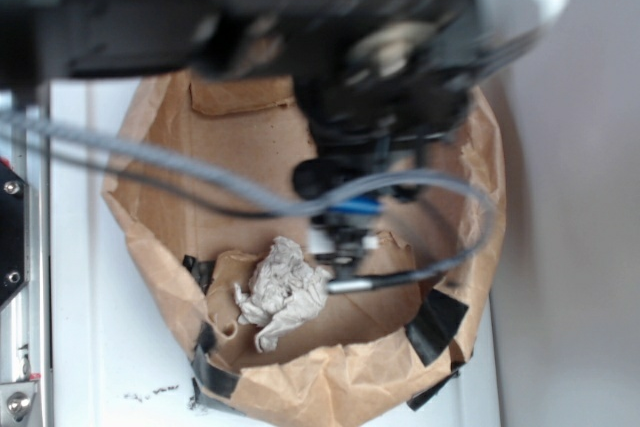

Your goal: Grab the blue cloth.

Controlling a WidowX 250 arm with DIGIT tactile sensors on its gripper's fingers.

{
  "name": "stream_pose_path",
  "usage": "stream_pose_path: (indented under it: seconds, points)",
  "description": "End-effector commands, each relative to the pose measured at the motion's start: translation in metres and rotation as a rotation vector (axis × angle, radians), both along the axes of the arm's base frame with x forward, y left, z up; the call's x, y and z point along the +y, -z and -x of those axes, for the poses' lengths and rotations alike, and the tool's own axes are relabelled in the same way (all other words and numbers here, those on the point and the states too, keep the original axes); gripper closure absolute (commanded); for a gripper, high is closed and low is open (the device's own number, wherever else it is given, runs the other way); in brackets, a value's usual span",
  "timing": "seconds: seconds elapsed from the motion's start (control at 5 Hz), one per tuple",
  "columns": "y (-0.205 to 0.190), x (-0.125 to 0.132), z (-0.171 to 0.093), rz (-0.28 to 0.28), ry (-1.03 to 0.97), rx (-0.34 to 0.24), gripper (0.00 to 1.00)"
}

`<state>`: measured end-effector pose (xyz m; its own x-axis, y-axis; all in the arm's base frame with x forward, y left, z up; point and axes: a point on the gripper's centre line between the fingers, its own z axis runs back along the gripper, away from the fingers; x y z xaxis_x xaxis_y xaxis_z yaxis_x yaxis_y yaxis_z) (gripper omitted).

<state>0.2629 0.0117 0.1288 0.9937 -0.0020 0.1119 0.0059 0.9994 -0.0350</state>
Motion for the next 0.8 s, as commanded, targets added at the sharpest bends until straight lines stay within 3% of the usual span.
stream_pose_path:
  seconds: [0.0, 0.2, 0.6]
  points:
    - [0.048, 0.011, -0.011, -0.077, -0.017, -0.133, 0.0]
    - [0.063, 0.036, -0.023, -0.043, -0.097, -0.056, 0.0]
    - [0.035, 0.071, -0.031, -0.06, -0.264, -0.114, 0.0]
